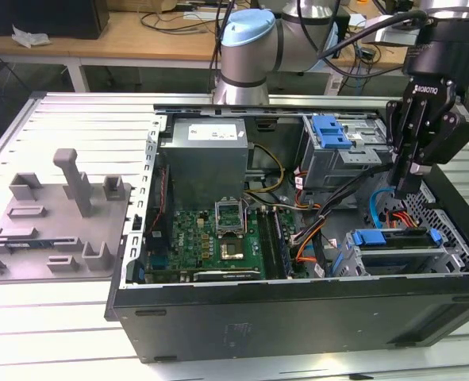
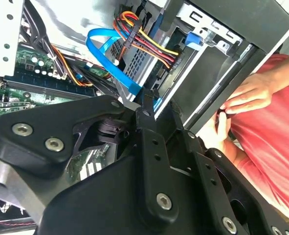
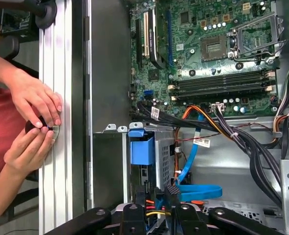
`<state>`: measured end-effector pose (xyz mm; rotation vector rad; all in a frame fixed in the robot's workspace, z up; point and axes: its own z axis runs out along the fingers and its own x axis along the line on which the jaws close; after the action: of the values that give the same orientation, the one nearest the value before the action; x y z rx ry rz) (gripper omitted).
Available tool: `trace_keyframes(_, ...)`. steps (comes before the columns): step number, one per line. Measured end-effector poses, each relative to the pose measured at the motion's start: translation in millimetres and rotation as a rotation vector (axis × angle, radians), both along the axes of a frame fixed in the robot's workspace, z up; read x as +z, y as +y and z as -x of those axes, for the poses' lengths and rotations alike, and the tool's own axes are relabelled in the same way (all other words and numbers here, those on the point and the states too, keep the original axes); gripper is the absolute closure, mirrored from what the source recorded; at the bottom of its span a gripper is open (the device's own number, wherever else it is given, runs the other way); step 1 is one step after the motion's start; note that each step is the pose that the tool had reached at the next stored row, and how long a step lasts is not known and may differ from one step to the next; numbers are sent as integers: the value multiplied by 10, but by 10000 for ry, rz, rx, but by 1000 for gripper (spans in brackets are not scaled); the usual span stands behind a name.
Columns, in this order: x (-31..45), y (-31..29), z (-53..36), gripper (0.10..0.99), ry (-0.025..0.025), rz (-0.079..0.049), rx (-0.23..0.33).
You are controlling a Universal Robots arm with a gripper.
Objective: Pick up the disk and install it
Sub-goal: 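Insert the second disk wire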
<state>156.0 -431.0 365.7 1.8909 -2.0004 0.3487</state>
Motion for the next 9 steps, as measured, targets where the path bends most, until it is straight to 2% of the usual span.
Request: trace_keyframes(9, -4, -1, -6, 784, 0, 12, -3)
